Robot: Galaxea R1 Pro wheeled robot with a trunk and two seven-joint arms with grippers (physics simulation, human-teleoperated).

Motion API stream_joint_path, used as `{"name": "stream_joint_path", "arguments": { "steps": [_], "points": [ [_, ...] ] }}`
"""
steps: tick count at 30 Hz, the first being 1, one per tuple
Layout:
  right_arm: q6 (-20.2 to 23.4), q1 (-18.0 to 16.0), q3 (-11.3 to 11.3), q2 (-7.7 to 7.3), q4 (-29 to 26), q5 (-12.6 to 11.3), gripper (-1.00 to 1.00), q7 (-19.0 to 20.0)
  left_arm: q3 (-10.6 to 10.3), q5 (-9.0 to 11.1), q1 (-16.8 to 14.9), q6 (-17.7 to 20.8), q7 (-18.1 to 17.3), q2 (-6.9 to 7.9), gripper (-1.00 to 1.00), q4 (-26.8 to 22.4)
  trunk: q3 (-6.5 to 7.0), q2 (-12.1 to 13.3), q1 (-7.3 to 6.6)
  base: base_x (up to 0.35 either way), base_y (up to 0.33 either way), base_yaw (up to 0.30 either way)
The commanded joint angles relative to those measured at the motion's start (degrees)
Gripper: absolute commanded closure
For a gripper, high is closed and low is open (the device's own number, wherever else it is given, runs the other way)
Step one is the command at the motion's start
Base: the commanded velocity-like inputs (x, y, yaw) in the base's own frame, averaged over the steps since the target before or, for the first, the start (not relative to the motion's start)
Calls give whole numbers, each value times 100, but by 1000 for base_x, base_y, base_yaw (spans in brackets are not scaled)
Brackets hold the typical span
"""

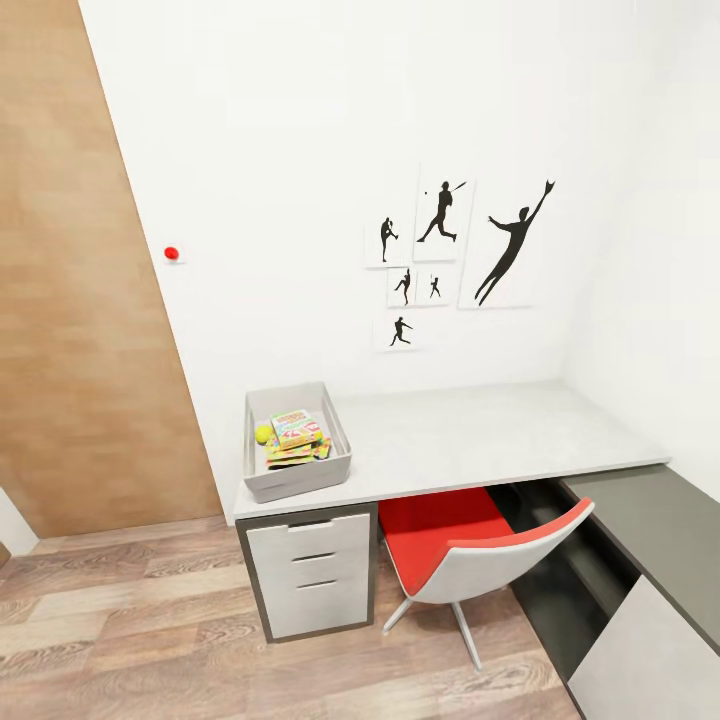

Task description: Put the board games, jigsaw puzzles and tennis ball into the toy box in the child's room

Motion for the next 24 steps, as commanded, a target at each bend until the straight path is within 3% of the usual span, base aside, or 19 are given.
{"name": "stream_joint_path", "arguments": {
  "steps": [1,12,19,24],
  "points": [
    [-29,-8,-42,2,10,55,-100,-18,41,-71,21,4,34,-13,-100,-1,-12,-12,3,0,0,0],
    [-20,-8,-70,-104,102,20,-100,-80,49,-146,472,-116,107,-58,-100,4,-12,-12,3,0,0,0],
    [-29,-8,-60,-13,663,8,-100,-77,52,-156,620,-147,104,-87,-100,5,-12,-12,3,0,0,0],
    [-48,-8,-76,172,1147,-31,-100,-78,55,-166,646,-156,100,-100,-100,5,-12,-12,3,0,0,0]
  ]
}}
